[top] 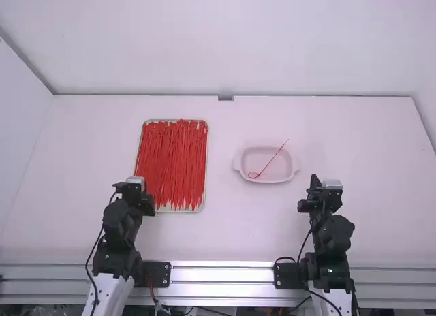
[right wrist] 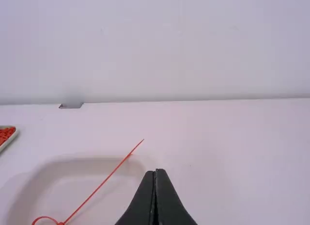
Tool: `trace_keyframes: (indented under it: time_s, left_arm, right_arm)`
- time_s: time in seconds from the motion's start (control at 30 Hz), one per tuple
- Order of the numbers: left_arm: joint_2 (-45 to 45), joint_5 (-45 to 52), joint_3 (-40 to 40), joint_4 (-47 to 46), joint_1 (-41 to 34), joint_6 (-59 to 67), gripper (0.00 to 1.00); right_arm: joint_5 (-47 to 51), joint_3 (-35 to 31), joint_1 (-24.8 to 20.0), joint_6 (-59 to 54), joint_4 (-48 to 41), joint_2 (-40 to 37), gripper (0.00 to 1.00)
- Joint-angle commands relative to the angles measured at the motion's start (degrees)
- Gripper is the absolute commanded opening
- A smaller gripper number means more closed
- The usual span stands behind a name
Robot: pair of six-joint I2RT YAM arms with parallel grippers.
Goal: Fasten the cable tie
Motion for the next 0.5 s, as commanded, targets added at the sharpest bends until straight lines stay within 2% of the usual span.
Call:
trace_keyframes:
  time_s: [0.0,0.47]
  left_arm:
    - [-2.2,-0.1,-0.6,-0.2,0.2,0.1,0.00]
    - [-11.5,-0.1,-0.6,-0.2,0.2,0.1,0.00]
  right_arm:
    - [0.2,-0.6,0.1,0.1,-0.4,-0.5,0.00]
    - [0.2,-0.6,0.1,0.1,-0.4,-0.5,0.00]
